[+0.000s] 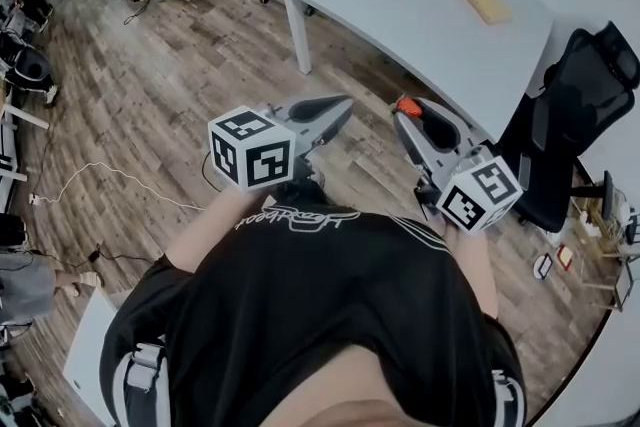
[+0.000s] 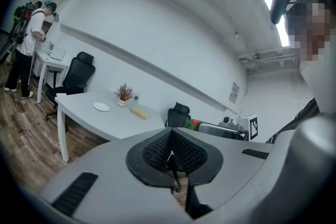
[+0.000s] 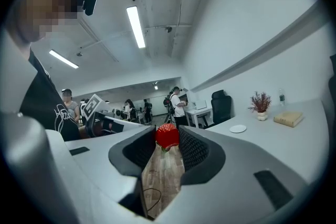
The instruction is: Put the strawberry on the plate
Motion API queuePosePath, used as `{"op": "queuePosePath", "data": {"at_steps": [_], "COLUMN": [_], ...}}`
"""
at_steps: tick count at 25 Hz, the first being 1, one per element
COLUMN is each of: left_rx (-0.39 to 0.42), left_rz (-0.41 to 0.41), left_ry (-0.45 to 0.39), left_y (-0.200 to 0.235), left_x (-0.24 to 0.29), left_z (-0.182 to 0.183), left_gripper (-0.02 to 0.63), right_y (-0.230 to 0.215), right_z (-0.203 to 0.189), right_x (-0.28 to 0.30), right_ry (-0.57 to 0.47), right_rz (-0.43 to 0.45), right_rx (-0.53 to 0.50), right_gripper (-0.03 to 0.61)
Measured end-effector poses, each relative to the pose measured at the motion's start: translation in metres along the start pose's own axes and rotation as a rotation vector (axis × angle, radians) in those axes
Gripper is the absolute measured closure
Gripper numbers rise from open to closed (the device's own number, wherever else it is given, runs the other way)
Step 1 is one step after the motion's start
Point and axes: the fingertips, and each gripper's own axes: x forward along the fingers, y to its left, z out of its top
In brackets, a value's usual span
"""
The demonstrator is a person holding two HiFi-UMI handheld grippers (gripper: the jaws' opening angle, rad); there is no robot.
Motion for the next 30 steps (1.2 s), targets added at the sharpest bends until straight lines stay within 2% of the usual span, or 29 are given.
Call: {"op": "queuePosePath", "data": {"at_steps": [8, 15, 21, 30], "left_rx": [-0.032, -0.063, -0.074, -0.101], "left_rz": [0.010, -0.002, -0.020, -0.061], "left_ry": [-0.004, 0.011, 0.051, 0.096], "left_y": [0.031, 0.082, 0.144, 0.256], "left_x": [0.003, 0.028, 0.062, 0.115], "left_z": [-0.002, 0.008, 0.028, 0.080], "left_gripper": [0.607, 0.607, 0.607, 0.607], "right_y": [-0.017, -0.055, -0.108, -0.194], "right_z": [-0.003, -0.009, -0.016, -0.001], "right_x": [0.021, 0.058, 0.111, 0.212], "right_ry": [0.005, 0.017, 0.030, 0.077], "right_rz": [-0.018, -0.050, -0.085, -0.152], "right_rx": [0.010, 0.033, 0.079, 0.110], "right_gripper": [0.446, 0.446, 0.446, 0.446]}}
